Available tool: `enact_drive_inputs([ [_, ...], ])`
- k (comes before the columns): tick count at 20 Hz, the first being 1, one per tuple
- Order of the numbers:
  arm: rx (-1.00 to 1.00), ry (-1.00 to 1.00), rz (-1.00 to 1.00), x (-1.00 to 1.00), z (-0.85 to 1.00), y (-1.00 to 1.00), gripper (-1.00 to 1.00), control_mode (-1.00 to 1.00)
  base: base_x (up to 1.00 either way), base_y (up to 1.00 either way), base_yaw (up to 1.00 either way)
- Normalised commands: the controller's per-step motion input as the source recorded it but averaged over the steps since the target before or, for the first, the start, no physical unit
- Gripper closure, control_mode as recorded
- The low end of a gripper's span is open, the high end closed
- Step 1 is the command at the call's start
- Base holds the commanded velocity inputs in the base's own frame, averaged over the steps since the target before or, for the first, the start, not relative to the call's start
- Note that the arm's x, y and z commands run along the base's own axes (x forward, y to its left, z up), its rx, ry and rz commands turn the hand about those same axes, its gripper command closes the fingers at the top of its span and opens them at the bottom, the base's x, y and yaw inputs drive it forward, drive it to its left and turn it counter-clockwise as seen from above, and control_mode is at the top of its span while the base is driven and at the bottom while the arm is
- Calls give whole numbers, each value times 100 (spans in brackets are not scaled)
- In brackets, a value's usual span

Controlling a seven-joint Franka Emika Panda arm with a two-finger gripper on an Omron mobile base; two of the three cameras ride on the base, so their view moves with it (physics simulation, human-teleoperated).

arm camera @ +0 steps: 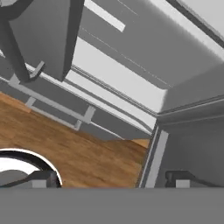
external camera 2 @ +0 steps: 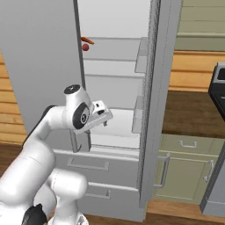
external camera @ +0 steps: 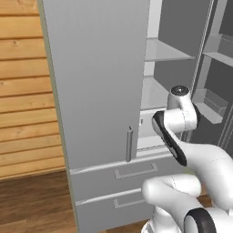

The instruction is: Take the strawberry from the fridge and place it on top of the pancake, located on the dining counter.

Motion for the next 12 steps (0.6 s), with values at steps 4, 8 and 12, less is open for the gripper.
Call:
enact_drive_inputs([
  [4,64,-6,-29,79,-58,76,-100,-100,0,0,0],
  [8,35,-12,-37,28,0,60,-100,-100,0,0,0],
  [12,-4,-4,-28,0,9,82,-100,-100,0,0,0],
])
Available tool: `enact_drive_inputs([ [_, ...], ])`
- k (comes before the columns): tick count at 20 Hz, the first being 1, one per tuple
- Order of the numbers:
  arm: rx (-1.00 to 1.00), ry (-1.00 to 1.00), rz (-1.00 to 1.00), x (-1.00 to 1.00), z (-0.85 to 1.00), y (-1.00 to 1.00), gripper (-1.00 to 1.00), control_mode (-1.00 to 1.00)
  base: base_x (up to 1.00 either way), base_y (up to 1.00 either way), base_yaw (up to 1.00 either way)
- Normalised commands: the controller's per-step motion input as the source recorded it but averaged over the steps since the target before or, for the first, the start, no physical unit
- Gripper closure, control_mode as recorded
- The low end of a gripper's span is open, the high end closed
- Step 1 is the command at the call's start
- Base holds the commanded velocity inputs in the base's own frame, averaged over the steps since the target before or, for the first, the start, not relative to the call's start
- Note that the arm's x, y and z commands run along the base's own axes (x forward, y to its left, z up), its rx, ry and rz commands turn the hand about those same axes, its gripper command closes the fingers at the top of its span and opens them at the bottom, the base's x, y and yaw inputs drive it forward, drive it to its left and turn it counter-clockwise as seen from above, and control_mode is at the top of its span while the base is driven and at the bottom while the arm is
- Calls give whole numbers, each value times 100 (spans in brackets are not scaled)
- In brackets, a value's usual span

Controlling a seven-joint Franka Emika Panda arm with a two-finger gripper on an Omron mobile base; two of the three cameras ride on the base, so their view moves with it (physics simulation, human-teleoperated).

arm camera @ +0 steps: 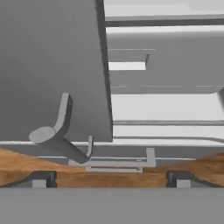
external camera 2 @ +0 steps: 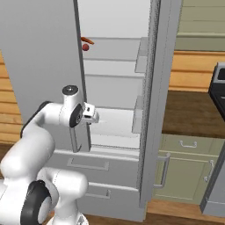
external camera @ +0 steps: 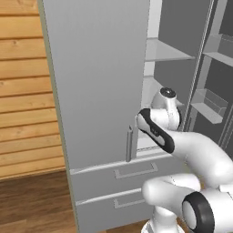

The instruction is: Take the strawberry from the fridge and place it on top of the pancake, located on the dining counter.

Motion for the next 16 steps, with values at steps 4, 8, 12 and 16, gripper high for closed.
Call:
enact_drive_inputs([
  [4,-20,14,-24,1,18,97,-100,-100,0,0,0],
  [8,-1,0,-6,37,-7,12,-100,-100,0,0,0],
  [12,0,0,0,49,-13,1,-100,-100,0,0,0],
  [16,0,0,0,30,-46,0,-100,-100,0,0,0],
])
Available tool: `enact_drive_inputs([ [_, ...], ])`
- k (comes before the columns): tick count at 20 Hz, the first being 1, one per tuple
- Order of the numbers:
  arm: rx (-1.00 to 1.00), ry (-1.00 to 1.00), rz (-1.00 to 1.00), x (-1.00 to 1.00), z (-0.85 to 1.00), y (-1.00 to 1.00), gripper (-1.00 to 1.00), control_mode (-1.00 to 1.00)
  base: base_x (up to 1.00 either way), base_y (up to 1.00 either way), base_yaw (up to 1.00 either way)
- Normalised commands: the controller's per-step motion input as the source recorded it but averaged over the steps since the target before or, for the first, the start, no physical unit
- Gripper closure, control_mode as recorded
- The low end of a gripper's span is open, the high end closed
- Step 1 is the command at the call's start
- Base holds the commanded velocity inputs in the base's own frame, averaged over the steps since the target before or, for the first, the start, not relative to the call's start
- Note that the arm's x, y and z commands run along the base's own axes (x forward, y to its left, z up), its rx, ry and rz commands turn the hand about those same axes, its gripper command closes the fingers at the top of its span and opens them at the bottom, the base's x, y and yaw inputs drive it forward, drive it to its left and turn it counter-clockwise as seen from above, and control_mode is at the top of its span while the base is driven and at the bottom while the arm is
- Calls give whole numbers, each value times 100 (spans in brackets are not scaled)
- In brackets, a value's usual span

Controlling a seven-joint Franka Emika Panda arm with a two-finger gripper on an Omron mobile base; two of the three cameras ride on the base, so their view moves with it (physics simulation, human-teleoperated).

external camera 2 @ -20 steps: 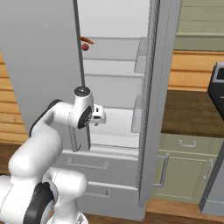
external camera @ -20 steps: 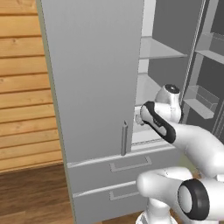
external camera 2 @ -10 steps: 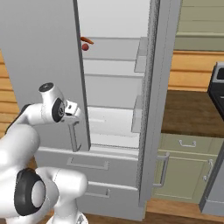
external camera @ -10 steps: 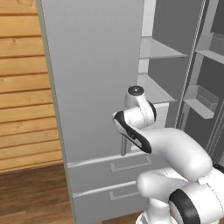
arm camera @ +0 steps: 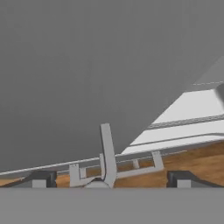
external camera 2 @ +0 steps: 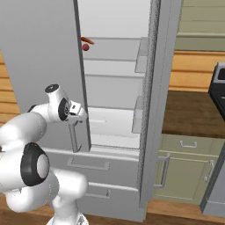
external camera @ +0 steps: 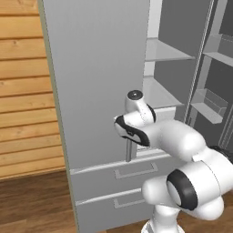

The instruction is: Take the strawberry from the fridge and place it on top of the pancake, located on the dining counter.

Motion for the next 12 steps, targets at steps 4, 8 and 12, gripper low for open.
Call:
enact_drive_inputs([
  [4,0,0,0,33,-61,0,-100,-100,0,0,0],
  [8,0,0,0,16,-57,0,-100,-100,0,0,0],
  [12,0,-1,0,6,-46,0,-100,-100,0,0,0],
])
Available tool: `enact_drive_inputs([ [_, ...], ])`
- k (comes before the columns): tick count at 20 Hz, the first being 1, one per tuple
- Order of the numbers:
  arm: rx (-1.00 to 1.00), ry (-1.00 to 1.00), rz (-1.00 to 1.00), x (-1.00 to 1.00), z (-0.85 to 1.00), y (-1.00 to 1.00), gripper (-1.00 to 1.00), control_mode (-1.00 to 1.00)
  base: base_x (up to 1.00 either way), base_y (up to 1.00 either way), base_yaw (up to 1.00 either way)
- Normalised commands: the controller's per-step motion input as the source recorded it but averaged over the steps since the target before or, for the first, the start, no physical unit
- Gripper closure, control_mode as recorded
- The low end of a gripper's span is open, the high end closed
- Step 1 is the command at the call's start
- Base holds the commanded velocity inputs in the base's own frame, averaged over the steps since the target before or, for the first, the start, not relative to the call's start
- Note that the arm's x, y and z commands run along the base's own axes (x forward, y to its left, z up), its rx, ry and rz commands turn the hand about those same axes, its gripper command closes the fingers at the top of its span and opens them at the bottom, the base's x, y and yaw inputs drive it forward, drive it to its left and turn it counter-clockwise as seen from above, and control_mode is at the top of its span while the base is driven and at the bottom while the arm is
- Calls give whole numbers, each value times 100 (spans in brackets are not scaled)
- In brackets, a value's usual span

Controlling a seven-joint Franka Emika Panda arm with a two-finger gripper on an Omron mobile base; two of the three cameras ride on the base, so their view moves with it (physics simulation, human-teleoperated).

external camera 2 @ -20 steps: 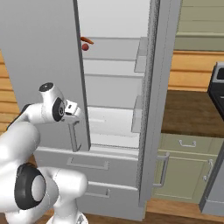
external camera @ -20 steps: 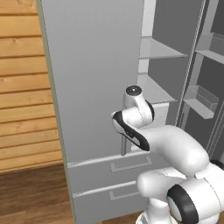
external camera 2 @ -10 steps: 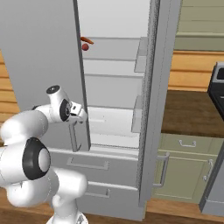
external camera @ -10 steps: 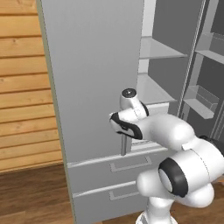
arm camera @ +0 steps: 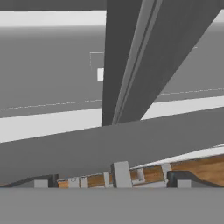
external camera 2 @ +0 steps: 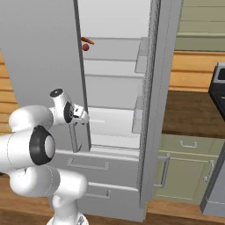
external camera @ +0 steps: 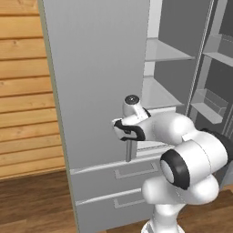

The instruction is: Take the strawberry from the fridge and place it on top of the pancake, located on the dining counter.

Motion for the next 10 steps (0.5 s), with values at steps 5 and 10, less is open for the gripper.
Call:
enact_drive_inputs([
  [5,1,-1,-4,-19,-32,0,100,-100,0,0,0],
  [10,5,-2,-14,-55,-46,0,100,-100,0,0,0],
])
